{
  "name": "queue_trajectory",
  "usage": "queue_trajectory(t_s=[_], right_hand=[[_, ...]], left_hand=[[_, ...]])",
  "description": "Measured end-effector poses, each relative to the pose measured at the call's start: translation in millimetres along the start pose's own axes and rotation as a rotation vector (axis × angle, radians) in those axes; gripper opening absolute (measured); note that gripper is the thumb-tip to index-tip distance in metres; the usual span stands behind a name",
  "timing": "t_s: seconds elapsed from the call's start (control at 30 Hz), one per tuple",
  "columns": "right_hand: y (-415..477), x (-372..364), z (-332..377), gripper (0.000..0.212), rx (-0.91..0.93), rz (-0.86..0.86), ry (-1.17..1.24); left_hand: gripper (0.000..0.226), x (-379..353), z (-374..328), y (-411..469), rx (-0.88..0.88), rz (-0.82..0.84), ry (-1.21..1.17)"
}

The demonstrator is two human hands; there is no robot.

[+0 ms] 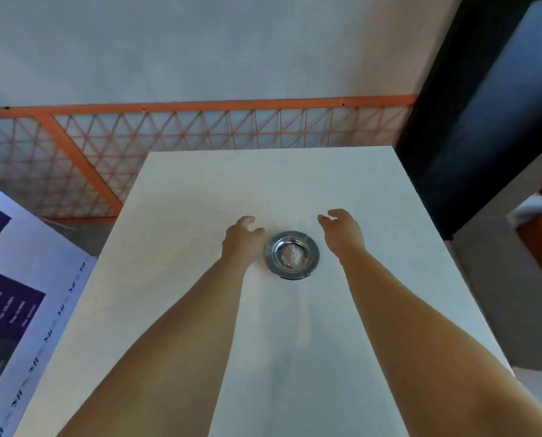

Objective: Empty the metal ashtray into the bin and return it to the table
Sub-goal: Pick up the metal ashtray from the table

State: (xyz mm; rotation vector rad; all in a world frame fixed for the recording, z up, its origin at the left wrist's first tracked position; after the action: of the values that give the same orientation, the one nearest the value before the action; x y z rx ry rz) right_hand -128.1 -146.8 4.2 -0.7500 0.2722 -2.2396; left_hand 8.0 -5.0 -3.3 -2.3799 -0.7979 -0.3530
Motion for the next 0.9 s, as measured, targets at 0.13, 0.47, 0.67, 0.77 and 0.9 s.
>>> queue_trajectory(t_s=[0.13, 0.47, 0.67, 0.77, 0.9], right_hand=[[2, -22, -40, 0.048, -0.202, -0.079, -0.06], [3, -22, -38, 0.043, -0.153, -0.013, 0.407], [-42, 41, -34, 0.019, 0.007, -0.025, 0.74], [-74, 90, -48, 0.021, 0.046, -0.166, 0.824], [-128, 162, -91, 0.021, 0.006, -0.417, 0.875]], left_hand=[[0.061, -27, 26, 11, 0.152, -0.007, -0.063], [0.008, -50, 9, 8, 0.034, 0.027, -0.469], [0.019, -77, -54, -10, -0.093, 0.143, -0.485], [0.023, -115, -101, -24, -0.167, 0.249, -0.452], [0.02, -193, -154, -60, -0.266, 0.441, -0.366]])
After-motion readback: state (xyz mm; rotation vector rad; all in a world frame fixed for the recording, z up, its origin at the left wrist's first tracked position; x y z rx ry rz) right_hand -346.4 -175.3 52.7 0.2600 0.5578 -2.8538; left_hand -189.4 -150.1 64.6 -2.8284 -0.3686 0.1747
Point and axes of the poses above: each hand's wrist, its own y-axis towards the middle knuckle, its own x-axis out of the back of the hand, z = x × y, the point moved 1 cm from there along y, towards the middle knuckle, and after that the axes turned 15 degrees about z, right-handed, at the moved point
